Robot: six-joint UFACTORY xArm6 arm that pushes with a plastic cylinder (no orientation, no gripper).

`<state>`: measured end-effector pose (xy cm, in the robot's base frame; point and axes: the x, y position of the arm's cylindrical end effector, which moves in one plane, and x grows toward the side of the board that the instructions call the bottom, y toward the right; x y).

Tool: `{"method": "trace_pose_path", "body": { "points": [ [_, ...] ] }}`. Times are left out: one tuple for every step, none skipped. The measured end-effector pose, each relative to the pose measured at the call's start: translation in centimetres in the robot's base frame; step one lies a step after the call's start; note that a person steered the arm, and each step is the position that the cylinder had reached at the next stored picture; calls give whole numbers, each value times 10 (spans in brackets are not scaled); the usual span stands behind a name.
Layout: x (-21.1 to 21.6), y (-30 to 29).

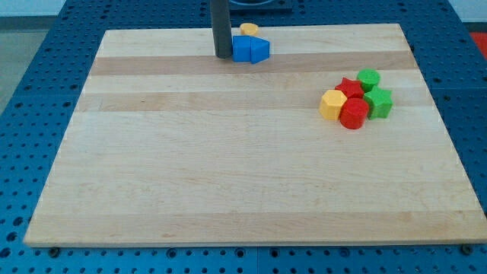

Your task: Point your arm at the yellow heart

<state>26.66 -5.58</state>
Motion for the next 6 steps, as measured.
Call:
{"method": "trace_pose_path", "body": {
  "points": [
    [0,0],
    [-2,-10],
    [-24,-36],
    [-57,-38],
    [-73,-21],
    [-74,5]
  ]
}}
